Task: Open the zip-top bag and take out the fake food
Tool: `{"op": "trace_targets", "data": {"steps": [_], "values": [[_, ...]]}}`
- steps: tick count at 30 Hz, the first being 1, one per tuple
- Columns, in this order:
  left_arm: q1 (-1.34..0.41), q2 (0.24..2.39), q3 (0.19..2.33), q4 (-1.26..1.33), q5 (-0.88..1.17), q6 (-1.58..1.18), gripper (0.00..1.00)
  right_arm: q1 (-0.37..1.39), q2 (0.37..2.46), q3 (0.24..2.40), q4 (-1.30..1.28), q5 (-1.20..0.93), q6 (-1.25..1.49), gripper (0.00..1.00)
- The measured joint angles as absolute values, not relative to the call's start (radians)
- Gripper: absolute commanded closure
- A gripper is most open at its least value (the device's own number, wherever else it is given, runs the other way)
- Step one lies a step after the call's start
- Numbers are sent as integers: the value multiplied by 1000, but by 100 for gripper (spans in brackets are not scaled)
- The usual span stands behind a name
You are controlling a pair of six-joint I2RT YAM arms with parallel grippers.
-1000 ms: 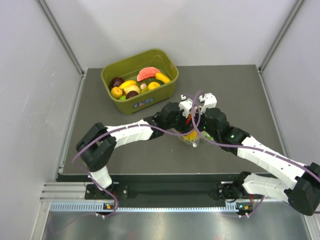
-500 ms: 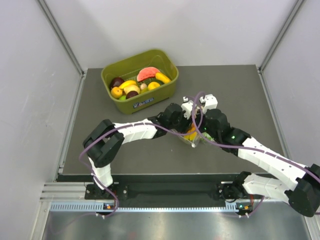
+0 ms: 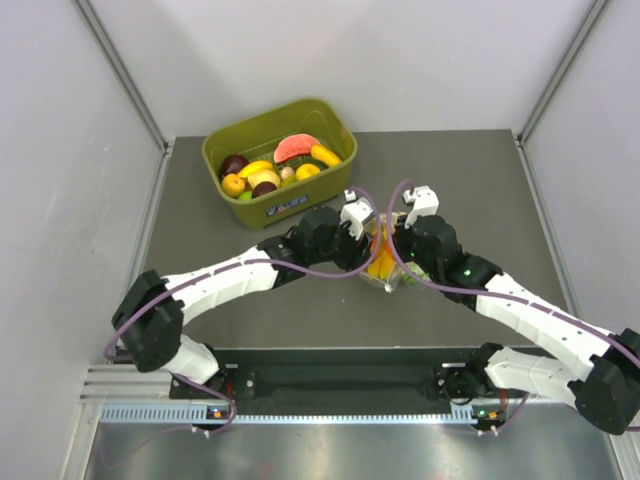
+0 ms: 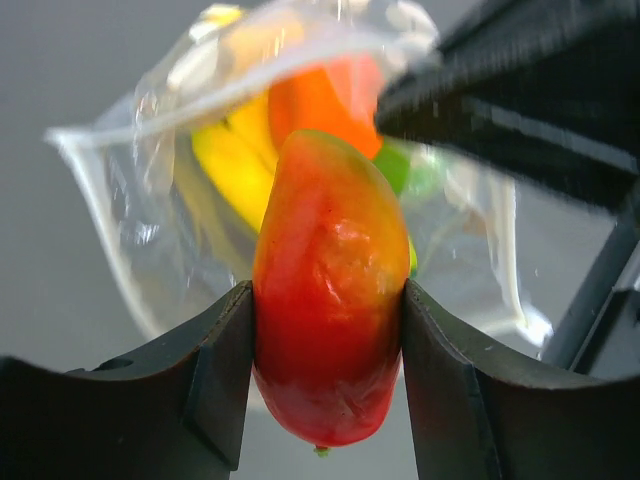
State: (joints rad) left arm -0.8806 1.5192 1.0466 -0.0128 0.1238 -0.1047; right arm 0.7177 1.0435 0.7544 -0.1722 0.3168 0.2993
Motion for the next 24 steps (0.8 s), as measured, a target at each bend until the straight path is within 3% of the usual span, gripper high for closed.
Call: {"op": "trace_targets", "data": {"steps": [11,24], "values": [[-847,1264,994,-178,80,-123,93,708,1044,754,-172,315,300,93],[-452,1250,1049,-173,83,-203,94,703,1042,753,-171,301,299,93]]}}
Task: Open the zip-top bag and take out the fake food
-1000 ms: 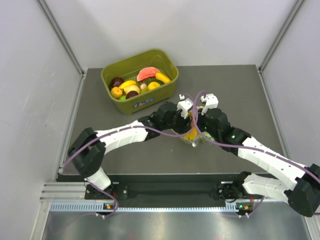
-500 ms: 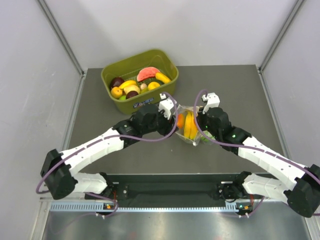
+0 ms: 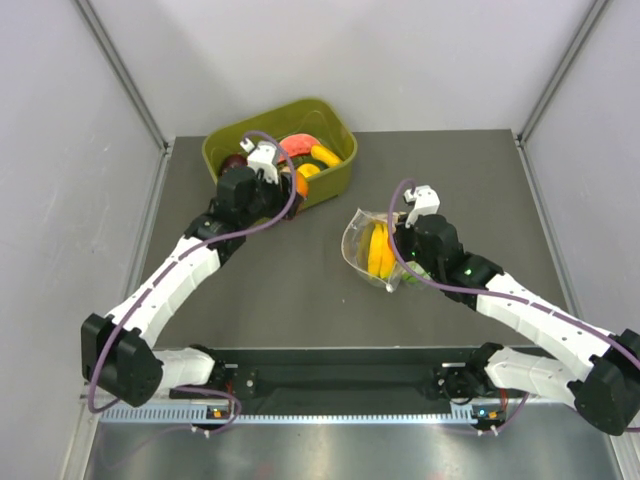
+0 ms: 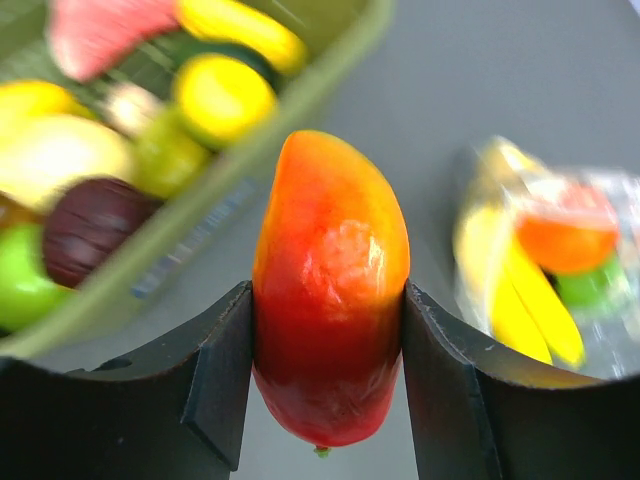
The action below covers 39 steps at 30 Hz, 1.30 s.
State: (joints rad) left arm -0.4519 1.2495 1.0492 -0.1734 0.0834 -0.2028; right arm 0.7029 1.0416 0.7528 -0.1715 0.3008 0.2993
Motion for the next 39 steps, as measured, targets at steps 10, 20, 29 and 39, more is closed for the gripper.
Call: {"op": "trace_targets", "data": {"steps": [10,20,29,39], "values": [[-266,1390,1154,-53,-70,-240,92,698,1041,751,-170,281,300,93],[-167,1651,1282,-14,-124,-239,1,697,1041,746,-164,266,300,93],[-168,1649,1279,0,-89,-184,1,697,1043,746,-164,263,300,93],[-344,1437,1173,-6,12,-50,1,697,1061,746,-162,256,301,93]]}}
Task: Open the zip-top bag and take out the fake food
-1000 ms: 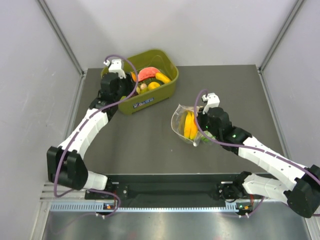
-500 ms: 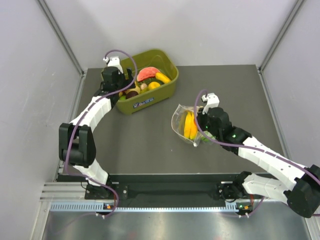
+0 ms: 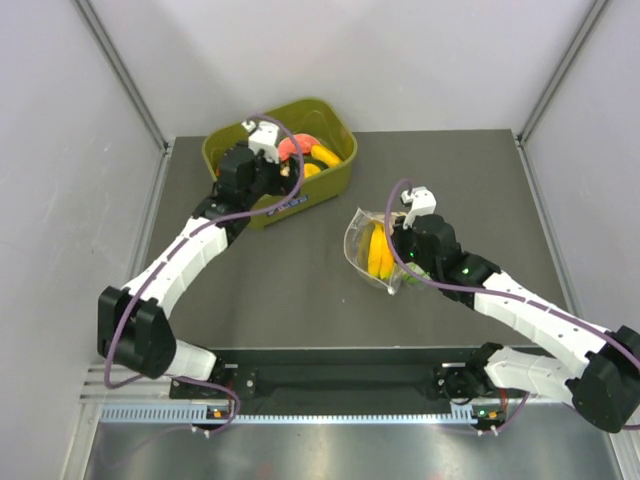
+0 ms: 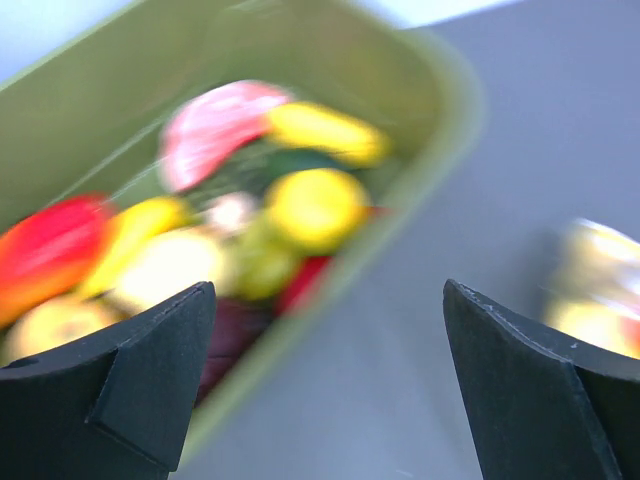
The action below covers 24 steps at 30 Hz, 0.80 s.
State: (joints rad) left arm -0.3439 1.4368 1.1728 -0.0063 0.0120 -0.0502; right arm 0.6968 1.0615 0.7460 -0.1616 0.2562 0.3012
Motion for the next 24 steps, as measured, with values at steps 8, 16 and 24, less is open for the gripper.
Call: {"op": "trace_targets", "data": {"steps": [8,16,24], "values": [[-662,1337,1104,8,163,-44,1,696,1051,746,-166,259,308,93],[-807,1468,1047,97,287,-133,1,695,971,746,-191,276,314,92],[-820,1667,1040,184,316,-186,1,695,925,746,-213,279,319,92]]}}
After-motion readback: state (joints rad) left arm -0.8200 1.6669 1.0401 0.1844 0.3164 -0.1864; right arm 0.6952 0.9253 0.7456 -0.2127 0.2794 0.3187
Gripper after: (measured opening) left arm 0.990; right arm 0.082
